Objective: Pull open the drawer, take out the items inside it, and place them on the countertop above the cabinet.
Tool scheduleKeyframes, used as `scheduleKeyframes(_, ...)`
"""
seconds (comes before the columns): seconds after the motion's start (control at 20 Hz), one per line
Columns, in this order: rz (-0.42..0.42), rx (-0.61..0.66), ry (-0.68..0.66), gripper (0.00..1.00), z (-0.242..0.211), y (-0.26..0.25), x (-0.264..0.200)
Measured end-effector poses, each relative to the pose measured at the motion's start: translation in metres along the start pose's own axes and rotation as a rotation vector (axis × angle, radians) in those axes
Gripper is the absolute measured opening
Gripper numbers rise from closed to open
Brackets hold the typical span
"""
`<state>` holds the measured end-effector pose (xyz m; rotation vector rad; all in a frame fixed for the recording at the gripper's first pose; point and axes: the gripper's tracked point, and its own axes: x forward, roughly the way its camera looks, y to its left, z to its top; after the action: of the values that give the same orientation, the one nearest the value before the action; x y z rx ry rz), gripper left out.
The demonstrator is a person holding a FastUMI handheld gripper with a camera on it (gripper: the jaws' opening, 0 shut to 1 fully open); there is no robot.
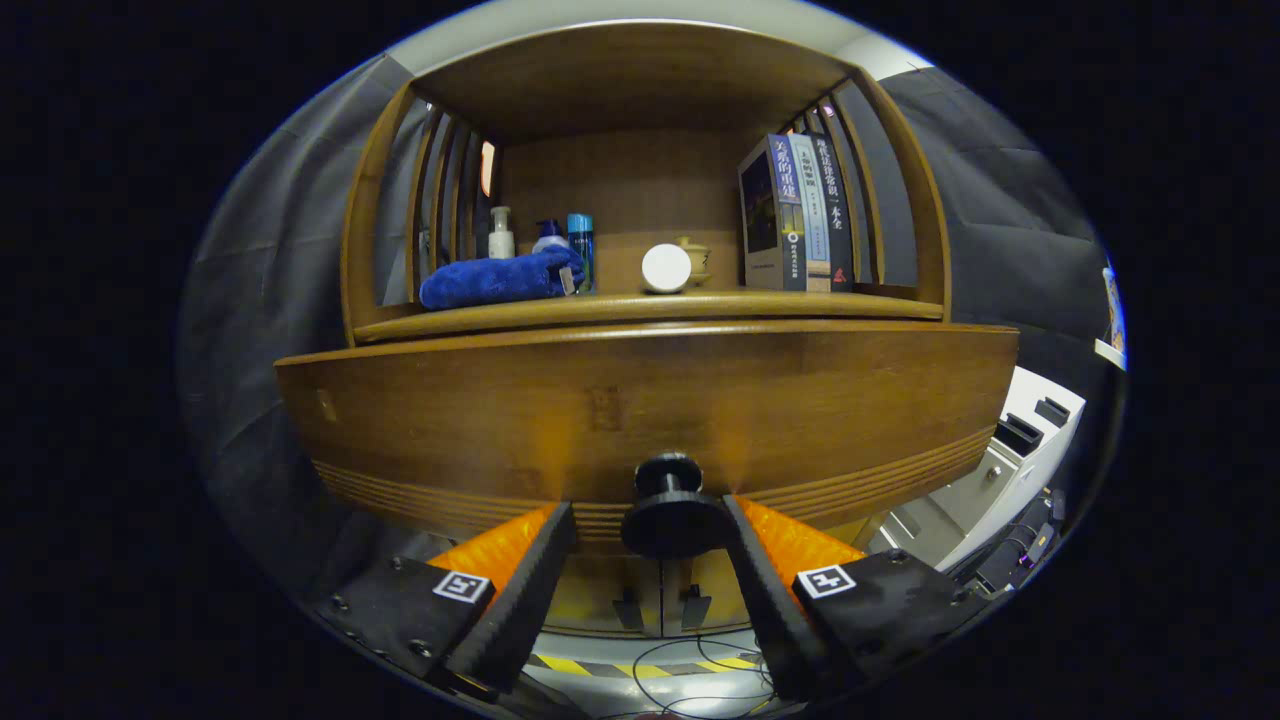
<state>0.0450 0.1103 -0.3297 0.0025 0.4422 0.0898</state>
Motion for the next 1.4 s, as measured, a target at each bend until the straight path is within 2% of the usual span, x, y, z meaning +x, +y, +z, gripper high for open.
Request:
scheduleKeyframes(0.6,0.004,0.017,0.027,0.97,0.016,0.002,0.06)
scheduleKeyframes(0.9,0.0,0.004,0.068,0.97,0.019,0.0,0.065)
scheduleKeyframes(1.0,-0.004,-0.022,0.033,0.97,0.029,0.0,0.053)
scheduleKeyframes(1.4,0.08,-0.05,-0.218,0.96,0.156,0.022,-0.048)
